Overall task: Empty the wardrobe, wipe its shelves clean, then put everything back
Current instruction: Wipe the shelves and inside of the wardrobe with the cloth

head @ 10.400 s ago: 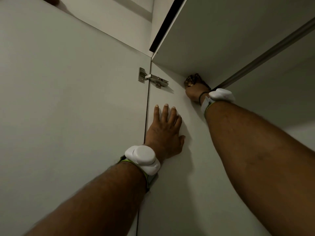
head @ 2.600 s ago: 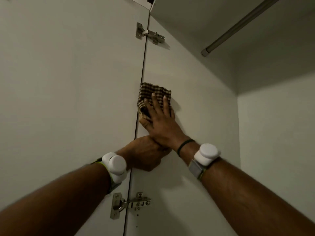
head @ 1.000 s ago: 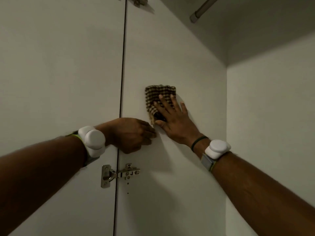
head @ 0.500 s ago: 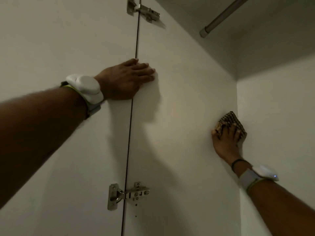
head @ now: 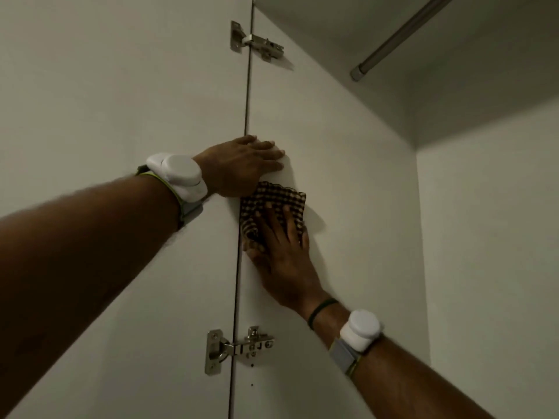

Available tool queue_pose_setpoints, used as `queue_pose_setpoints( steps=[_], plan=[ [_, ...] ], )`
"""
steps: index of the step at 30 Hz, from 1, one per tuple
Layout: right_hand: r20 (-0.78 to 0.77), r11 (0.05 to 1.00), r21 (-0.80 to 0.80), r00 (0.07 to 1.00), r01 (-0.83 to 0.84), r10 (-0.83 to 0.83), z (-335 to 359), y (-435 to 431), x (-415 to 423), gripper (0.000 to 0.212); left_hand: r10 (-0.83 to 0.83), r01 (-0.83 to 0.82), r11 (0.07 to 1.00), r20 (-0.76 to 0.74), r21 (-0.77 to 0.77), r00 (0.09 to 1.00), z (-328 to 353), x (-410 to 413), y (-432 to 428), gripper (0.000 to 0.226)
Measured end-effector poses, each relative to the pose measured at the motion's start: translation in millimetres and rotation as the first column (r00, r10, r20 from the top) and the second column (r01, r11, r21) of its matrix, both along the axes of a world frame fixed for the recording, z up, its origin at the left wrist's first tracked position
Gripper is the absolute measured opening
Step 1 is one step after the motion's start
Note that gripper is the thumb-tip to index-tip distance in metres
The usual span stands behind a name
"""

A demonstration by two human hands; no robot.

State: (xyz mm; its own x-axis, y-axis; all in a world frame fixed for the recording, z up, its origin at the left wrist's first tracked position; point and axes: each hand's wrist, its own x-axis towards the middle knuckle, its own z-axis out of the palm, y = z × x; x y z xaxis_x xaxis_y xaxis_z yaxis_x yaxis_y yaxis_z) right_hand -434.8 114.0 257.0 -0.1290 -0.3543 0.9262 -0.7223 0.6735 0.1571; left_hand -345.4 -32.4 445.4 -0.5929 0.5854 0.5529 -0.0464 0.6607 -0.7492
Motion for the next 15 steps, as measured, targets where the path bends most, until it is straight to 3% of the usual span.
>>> queue_pose_setpoints(
  steps=[3, 6, 11, 13, 15],
  plan=[
    [-0.015, 0.998, -0.027, 0.998, 0.053, -0.053, -14, 53, -36, 0.062, 0.020, -0.020, 0.999, -0.012, -0.049, 1.000, -15, -10, 11, 0.060],
    [0.100, 0.971, -0.155, 0.980, 0.184, -0.170, -32, 116, -80, 0.065, 0.041, -0.044, 0.993, -0.032, -0.107, 0.999, -30, -24, 21, 0.062],
    [0.463, 0.813, -0.272, 0.811, 0.515, -0.358, -47, 219, -132, 0.085, -0.046, 0.022, 0.990, -0.167, -0.140, 0.985, -43, -49, 17, 0.066],
    [0.519, 0.770, -0.249, 0.752, 0.587, -0.406, -47, 242, -138, 0.090, -0.053, 0.027, 0.989, -0.182, -0.144, 0.982, -42, -53, 14, 0.068],
    [0.560, 0.751, -0.272, 0.734, 0.601, -0.385, -44, 239, -139, 0.079, -0.071, 0.047, 0.989, -0.172, -0.143, 0.982, -41, -54, 14, 0.068]
  ],
)
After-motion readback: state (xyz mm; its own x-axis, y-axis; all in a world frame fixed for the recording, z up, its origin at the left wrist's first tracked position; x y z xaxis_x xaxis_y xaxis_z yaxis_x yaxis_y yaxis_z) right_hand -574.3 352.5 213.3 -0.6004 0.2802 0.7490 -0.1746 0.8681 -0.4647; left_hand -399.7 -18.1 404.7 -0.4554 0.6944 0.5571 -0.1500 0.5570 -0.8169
